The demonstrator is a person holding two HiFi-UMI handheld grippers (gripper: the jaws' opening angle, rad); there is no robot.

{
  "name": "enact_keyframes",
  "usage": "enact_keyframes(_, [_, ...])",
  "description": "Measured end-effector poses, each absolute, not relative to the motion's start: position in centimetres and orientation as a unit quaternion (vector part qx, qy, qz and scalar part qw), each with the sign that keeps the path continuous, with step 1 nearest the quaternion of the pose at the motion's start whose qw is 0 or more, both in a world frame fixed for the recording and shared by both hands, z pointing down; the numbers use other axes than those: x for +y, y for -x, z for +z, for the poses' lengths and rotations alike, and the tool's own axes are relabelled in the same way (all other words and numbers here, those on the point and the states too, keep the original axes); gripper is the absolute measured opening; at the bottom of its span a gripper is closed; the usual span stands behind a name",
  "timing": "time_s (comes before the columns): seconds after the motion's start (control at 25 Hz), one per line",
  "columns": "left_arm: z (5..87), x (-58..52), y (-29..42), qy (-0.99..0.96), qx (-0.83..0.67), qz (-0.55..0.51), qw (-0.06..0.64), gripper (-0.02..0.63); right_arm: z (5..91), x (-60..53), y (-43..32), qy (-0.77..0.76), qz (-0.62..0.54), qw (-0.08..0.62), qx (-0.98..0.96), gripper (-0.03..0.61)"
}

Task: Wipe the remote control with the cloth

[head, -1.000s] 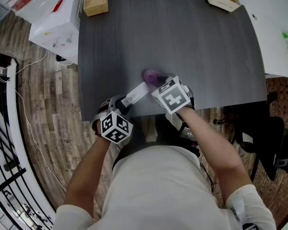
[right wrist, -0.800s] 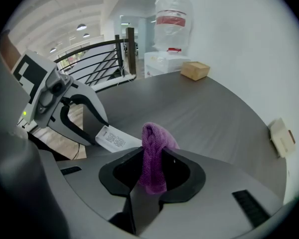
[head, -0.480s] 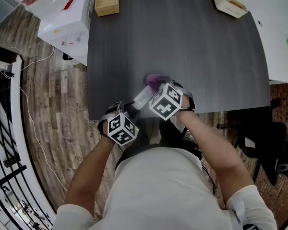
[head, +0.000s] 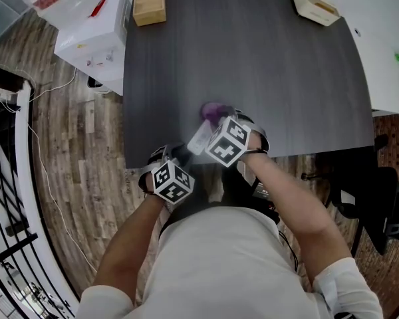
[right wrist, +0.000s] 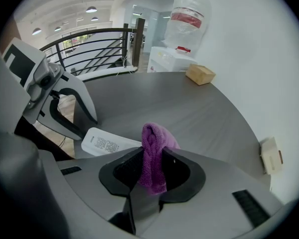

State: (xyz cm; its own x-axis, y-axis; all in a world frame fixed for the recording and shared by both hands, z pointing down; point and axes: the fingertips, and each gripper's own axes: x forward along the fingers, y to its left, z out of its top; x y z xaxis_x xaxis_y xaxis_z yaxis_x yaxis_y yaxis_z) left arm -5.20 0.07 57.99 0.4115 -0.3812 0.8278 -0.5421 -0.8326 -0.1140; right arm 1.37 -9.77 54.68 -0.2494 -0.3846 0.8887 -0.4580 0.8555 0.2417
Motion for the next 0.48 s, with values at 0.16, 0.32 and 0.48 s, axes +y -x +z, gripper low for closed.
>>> enact_keyframes(0.16, [57.9,0.0,4.9,-0.828,-0.287,0.473,0.087,0.147,54.5,-8.5,-0.4,-0.281,0.017,0.546,-0.789,0.109])
enact_keyframes(0.32, [58.0,0.1,5.1,-0.82,-0.304,0.474,0.101,0.141,54.3,-5.9,1.6,-0.276,0.005,0.533,-0.8,0.109])
enact_keyframes(0.48, [57.9,0.0,5.0,-0.818,-0.309,0.472,0.112,0.133,54.1,-2.4,4.0,-0.26,0.073,0.492,-0.828,0.109])
